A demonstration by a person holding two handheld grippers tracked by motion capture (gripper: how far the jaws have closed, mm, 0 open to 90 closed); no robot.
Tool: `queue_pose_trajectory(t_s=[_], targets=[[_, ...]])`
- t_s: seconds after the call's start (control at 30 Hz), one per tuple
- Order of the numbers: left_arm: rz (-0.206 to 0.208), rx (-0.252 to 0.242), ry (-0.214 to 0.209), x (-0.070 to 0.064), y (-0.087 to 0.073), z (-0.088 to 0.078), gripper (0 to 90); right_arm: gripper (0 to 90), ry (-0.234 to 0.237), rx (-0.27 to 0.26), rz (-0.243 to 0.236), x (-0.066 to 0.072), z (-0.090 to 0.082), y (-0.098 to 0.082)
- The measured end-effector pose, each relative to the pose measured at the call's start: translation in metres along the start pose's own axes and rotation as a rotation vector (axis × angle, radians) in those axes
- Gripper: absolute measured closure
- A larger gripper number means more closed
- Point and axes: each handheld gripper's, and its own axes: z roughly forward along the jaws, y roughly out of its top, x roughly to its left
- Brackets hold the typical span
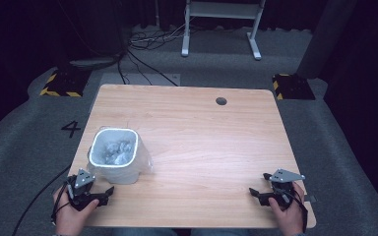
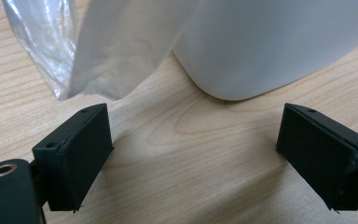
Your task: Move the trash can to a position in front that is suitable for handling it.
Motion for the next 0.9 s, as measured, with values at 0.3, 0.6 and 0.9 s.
queue_pose_trajectory(t_s=[0.3, 0.6, 0.9], targets=[[0.025, -0.01, -0.045, -0.002, -0.003, -0.02, 16.5, 16.2, 0.002, 0.0, -0.003, 0.0, 0.0, 0.0], [0.018, -0.02, -0.075, 0.004, -0.003, -0.052, 16.2, 16.2, 0.002, 0.0, -0.003, 0.0, 0.0, 0.0], [0.005, -0.099, -0.023, 0.01, 0.001, -0.081, 15.7, 16.2, 0.005, 0.0, -0.004, 0.0, 0.001, 0.001]])
